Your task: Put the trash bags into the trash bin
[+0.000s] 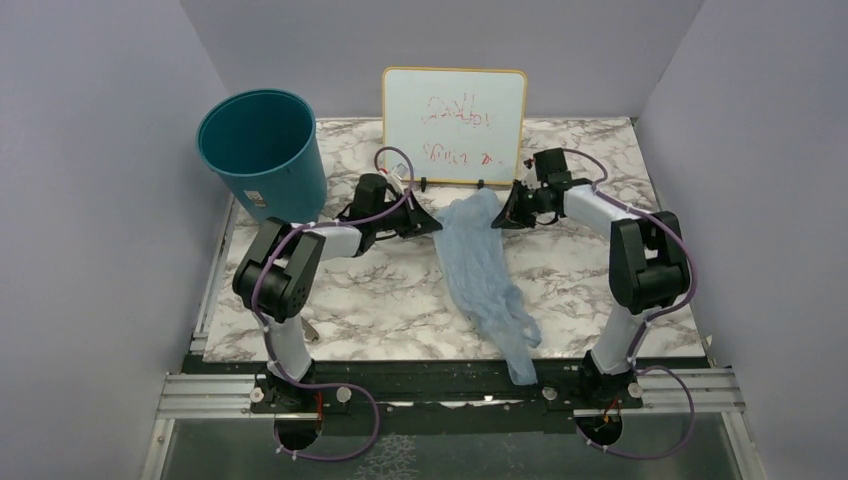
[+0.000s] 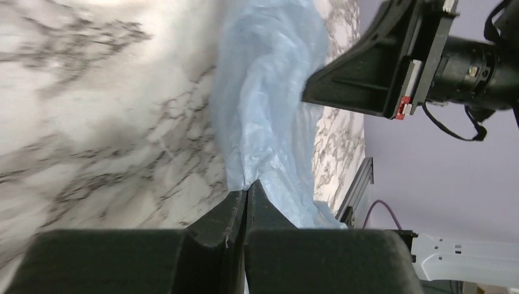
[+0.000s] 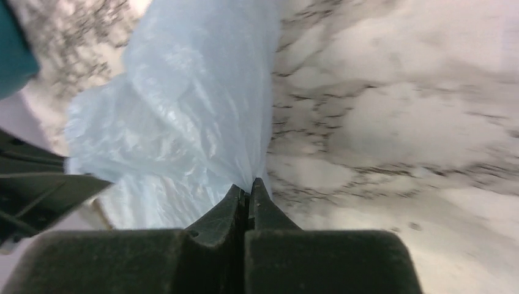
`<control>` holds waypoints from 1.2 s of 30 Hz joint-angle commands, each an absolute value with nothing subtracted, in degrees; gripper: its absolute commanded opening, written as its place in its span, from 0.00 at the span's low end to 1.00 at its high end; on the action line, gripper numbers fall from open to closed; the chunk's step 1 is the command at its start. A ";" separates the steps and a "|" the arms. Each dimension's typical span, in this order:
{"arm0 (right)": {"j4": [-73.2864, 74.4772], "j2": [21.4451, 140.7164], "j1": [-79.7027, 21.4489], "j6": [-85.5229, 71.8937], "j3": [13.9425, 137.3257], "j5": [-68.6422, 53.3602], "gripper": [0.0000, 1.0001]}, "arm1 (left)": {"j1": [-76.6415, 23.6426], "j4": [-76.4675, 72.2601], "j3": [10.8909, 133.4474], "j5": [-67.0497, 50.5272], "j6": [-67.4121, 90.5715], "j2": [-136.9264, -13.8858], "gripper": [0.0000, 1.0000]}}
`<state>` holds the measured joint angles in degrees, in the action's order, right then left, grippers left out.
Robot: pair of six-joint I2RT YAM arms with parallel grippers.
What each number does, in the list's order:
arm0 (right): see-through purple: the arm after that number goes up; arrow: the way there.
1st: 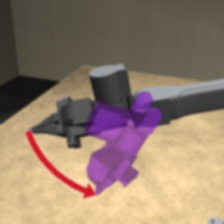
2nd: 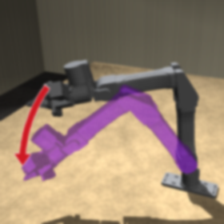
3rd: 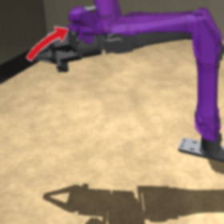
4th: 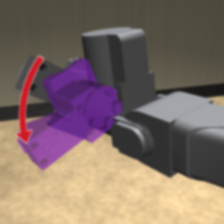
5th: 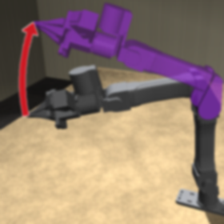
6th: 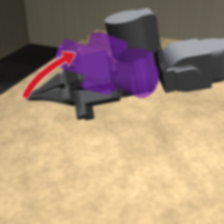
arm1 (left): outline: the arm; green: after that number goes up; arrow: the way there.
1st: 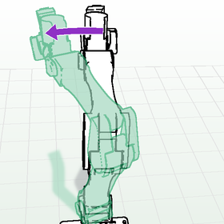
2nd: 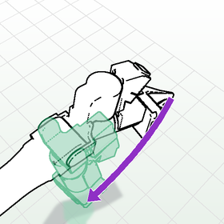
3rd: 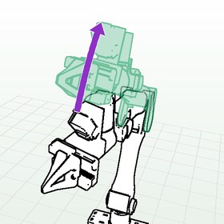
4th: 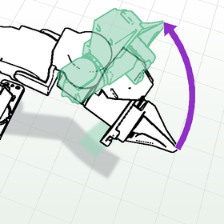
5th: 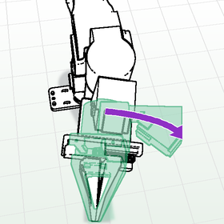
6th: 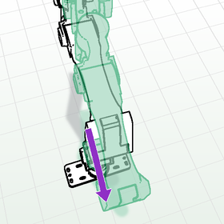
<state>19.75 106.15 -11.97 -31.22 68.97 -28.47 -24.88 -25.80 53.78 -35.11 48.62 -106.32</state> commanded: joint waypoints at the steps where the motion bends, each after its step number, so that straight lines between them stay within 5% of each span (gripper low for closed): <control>1: 28.12 101.19 -10.75 -26.23 70.34 -10.38 0.00 | -19.07 -25.27 51.11 -36.85 46.53 -101.12 0.00; 5: 30.30 97.84 -10.12 -24.90 69.05 -3.65 0.05 | -14.87 -18.65 50.68 -37.34 42.42 -99.25 0.00; 8: 30.41 96.93 -10.09 -22.16 68.88 -10.86 0.11 | -14.58 -11.01 54.34 -37.71 37.04 -100.19 0.00; 13: 28.96 94.33 -10.02 -22.47 68.66 -16.34 0.47 | -14.59 -5.86 58.22 -39.43 32.51 -101.89 0.00; 16: 28.35 93.35 -9.94 -23.64 69.52 -14.13 0.59 | -14.74 -6.15 58.41 -40.45 31.86 -101.90 0.31; 22: 29.97 96.76 -8.28 -27.04 72.06 -6.26 0.60 | -16.46 -10.59 57.04 -42.16 33.90 -101.60 0.57; 26: 27.52 101.39 -4.38 -28.14 71.65 -16.87 0.60 | -19.10 -16.58 53.87 -44.26 37.49 -100.81 0.69; 36: 20.34 111.52 -3.08 -28.13 77.12 -36.63 0.66 | -25.31 -17.65 48.50 -41.07 39.07 -100.19 0.73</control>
